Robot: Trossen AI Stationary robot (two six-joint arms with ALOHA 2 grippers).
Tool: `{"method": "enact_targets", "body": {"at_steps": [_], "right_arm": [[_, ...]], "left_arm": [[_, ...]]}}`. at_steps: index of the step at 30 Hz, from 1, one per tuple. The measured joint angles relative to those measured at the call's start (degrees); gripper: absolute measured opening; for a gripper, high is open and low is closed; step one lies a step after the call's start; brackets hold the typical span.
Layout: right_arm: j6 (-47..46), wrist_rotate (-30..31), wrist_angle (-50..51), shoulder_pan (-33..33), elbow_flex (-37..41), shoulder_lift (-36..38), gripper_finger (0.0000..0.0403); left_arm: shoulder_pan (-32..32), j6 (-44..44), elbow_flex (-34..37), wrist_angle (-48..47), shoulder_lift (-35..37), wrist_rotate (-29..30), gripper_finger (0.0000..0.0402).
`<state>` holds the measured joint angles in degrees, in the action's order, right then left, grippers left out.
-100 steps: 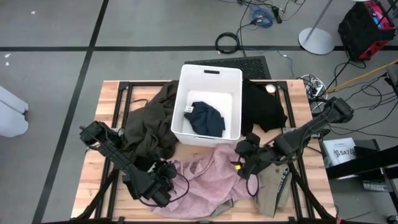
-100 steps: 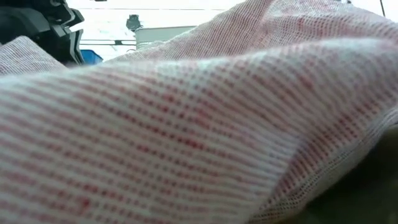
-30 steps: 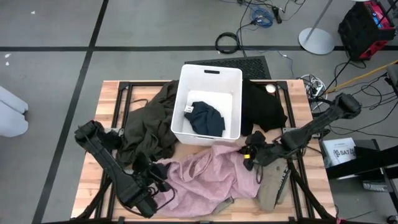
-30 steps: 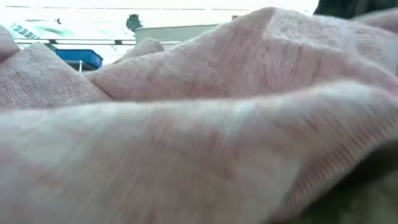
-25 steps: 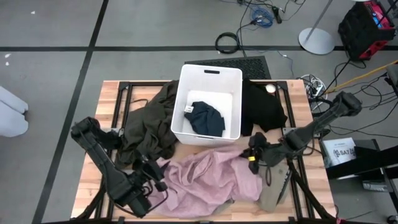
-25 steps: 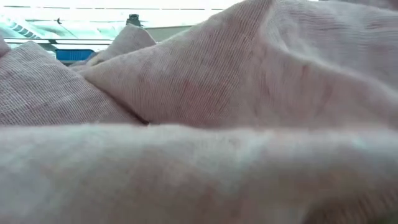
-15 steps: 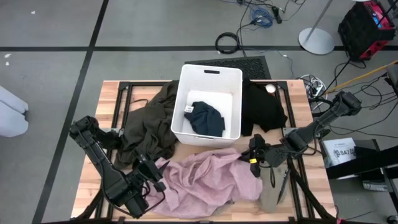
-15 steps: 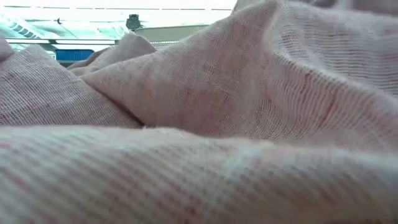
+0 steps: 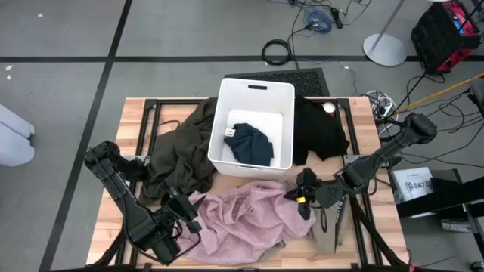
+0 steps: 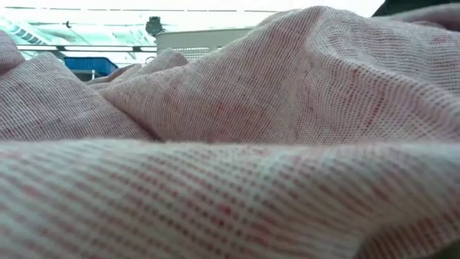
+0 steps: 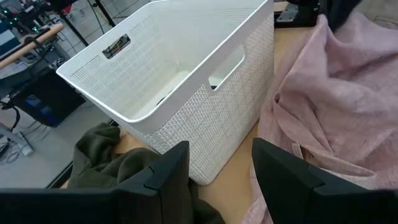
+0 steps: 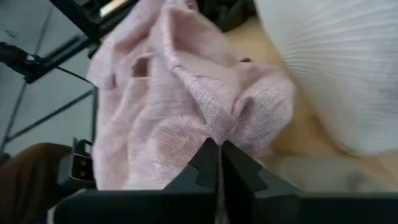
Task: Sort clothes
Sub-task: Put the pink shirt into the white laundry bin
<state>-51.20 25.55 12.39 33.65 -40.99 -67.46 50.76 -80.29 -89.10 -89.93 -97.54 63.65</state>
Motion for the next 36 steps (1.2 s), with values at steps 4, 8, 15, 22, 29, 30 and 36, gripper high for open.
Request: {"method": "enact_targets", "body": {"at_steps": [4, 8, 15, 22, 29, 30, 36], "right_arm": [[2.3, -0.3, -13.1, 0.0, 0.0, -5.2, 0.0001], [11.1, -0.4, -29.6, 0.2, -1.8, -10.0, 0.0001], [25.6, -0.3, -32.7, -1.7, -17.9, -21.7, 0.0], [34.9, -0.4, -24.2, -6.3, -38.7, -39.1, 0.0], [37.1, -0.5, -19.5, -11.0, -53.4, -56.3, 0.0], [37.1, -0.5, -19.5, -11.4, -55.0, -58.6, 0.0], [37.2, -3.3, -19.1, -12.4, -61.3, -67.7, 0.0]], "left_arm": [[0.5, -0.2, 0.0, 0.0, 0.0, 0.2, 0.0185], [1.8, -0.3, 0.0, 0.0, 0.0, 2.2, 0.0185], [3.6, -1.7, 0.0, -0.1, 0.0, 5.4, 0.0185], [6.2, -3.5, 0.0, -0.1, 1.9, 6.2, 0.0185], [9.2, -6.0, 0.0, -0.1, 4.3, 0.5, 0.0185], [9.5, -6.3, 0.0, -0.1, 4.3, -0.2, 0.0185], [10.0, -6.7, 0.3, 1.0, 4.3, -5.8, 0.0185]]}}
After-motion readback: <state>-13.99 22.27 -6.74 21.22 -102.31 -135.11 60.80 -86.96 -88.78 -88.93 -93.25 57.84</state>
